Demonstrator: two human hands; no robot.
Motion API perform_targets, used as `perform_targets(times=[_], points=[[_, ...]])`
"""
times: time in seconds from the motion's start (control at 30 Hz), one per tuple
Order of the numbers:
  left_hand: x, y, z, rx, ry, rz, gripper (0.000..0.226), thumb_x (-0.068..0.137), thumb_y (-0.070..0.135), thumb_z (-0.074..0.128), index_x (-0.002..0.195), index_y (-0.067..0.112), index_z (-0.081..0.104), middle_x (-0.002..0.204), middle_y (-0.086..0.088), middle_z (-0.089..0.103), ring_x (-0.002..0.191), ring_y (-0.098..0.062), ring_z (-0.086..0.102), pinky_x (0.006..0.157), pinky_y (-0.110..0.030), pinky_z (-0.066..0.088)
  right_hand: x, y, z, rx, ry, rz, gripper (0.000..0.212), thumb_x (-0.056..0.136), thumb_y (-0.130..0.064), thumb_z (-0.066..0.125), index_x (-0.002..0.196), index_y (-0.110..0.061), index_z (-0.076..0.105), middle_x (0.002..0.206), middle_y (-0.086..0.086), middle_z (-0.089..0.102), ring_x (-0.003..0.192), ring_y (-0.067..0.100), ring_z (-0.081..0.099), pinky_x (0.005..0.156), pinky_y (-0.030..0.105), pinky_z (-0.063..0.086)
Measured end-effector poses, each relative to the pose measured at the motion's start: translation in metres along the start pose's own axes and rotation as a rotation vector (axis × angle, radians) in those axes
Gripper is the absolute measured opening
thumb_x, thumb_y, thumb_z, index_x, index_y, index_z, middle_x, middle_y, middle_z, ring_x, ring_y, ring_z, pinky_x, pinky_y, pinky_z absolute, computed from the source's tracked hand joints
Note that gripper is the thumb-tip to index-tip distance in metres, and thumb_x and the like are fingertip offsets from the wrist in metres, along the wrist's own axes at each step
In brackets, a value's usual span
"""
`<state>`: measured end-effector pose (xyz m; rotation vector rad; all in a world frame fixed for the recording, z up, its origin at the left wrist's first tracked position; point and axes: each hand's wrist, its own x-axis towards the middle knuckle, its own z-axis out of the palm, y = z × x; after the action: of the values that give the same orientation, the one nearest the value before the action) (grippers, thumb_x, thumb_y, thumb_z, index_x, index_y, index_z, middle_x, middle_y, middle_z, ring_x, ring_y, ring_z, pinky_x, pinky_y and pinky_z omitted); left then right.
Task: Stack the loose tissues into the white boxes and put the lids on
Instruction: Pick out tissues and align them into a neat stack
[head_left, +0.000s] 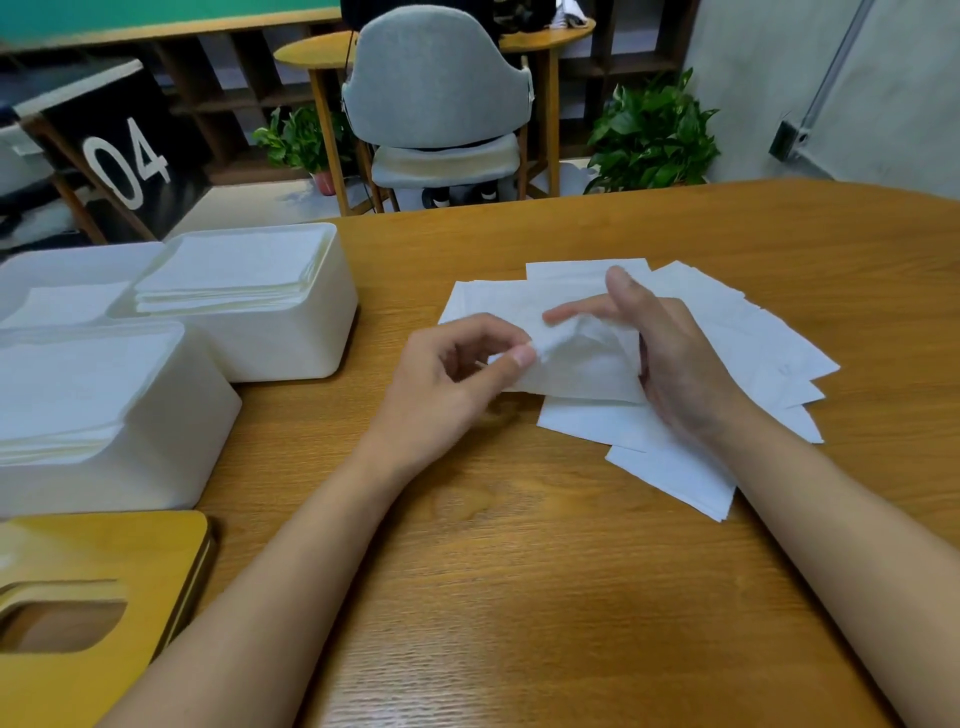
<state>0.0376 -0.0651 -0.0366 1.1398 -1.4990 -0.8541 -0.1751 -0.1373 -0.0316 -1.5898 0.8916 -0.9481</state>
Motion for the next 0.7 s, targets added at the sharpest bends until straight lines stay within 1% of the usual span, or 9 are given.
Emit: perform_targets(times=[0.07,0.1,0.17,0.23,0.37,0.47,0.57,0.63,0.7], points=[[0.003,-0.001,-0.005,-0.103,0.066,-0.022,0.004,0.098,0.012,0.072,0.095,0.010,0.074,0.086,0.003,0.071,0.074,-0.012,0.060,0.068,-0.025,0.050,-0.001,0.001,-0.001,0.030,-0.032,-0.055,0.064,0.094,-0.064,0.064,0.096,-0.002,0.078,0.096,0.000,0.076,0.091,0.021,0.070,0.081,0.034,0.047],[0.004,-0.003,-0.007,-0.157,0.101,-0.037,0.006,0.097,0.015,0.072,0.097,0.009,0.074,0.088,-0.002,0.071,0.075,-0.016,0.060,0.069,-0.028,0.051,-0.002,0.001,0.000,-0.012,-0.028,-0.097,0.046,0.095,-0.050,0.072,0.093,-0.004,0.078,0.090,-0.002,0.076,0.085,0.017,0.070,0.078,0.029,0.049],[0.006,-0.003,-0.010,-0.241,0.149,-0.081,0.013,0.095,0.019,0.069,0.100,0.007,0.073,0.092,-0.012,0.070,0.078,-0.024,0.059,0.069,-0.033,0.052,-0.002,0.000,0.000,-0.086,0.006,-0.131,0.015,0.094,-0.026,0.078,0.094,-0.012,0.081,0.090,-0.004,0.080,0.086,0.013,0.075,0.077,0.022,0.053],[0.007,-0.001,-0.011,-0.231,0.146,-0.125,0.014,0.092,0.016,0.065,0.096,0.005,0.073,0.091,-0.012,0.069,0.080,-0.025,0.061,0.069,-0.035,0.054,-0.003,0.000,-0.001,-0.091,0.045,-0.122,0.008,0.092,-0.019,0.080,0.094,-0.012,0.081,0.092,-0.003,0.081,0.088,0.012,0.076,0.076,0.020,0.054],[0.004,0.001,-0.012,-0.140,0.047,-0.130,0.020,0.091,0.025,0.059,0.087,0.010,0.073,0.084,-0.008,0.067,0.082,-0.022,0.064,0.073,-0.040,0.056,-0.004,-0.002,-0.002,-0.137,0.025,-0.100,0.005,0.091,-0.019,0.080,0.093,-0.014,0.082,0.092,-0.004,0.081,0.087,0.012,0.076,0.075,0.021,0.055],[0.000,0.006,-0.012,-0.066,0.026,-0.068,0.046,0.093,0.048,0.062,0.106,0.006,0.075,0.097,-0.011,0.076,0.093,-0.019,0.072,0.078,-0.032,0.056,-0.007,-0.003,-0.001,-0.191,-0.043,-0.095,0.007,0.092,-0.020,0.080,0.096,-0.015,0.083,0.094,-0.003,0.081,0.091,0.015,0.075,0.082,0.026,0.055],[-0.001,0.013,-0.010,-0.012,0.114,-0.030,0.029,0.090,0.032,0.082,0.110,0.011,0.077,0.103,0.001,0.080,0.098,-0.015,0.076,0.078,-0.025,0.058,-0.009,-0.005,0.000,-0.222,-0.107,-0.101,0.005,0.094,-0.019,0.079,0.096,-0.019,0.083,0.090,-0.007,0.080,0.087,0.011,0.075,0.079,0.023,0.054],[0.000,0.013,-0.010,0.004,0.142,-0.024,0.023,0.086,0.017,0.086,0.106,0.010,0.079,0.102,0.001,0.081,0.097,-0.015,0.076,0.078,-0.026,0.059,-0.010,-0.006,0.002,-0.248,-0.134,-0.098,0.006,0.094,-0.020,0.078,0.096,-0.021,0.083,0.089,-0.009,0.079,0.086,0.009,0.074,0.078,0.023,0.053],[0.001,0.011,-0.010,0.045,0.130,-0.024,0.014,0.087,0.012,0.085,0.100,0.010,0.081,0.099,0.002,0.080,0.096,-0.015,0.075,0.079,-0.027,0.059,-0.011,-0.005,0.005,-0.250,-0.124,-0.106,0.007,0.093,-0.024,0.079,0.099,-0.022,0.083,0.095,-0.009,0.080,0.094,0.010,0.073,0.086,0.027,0.054]])
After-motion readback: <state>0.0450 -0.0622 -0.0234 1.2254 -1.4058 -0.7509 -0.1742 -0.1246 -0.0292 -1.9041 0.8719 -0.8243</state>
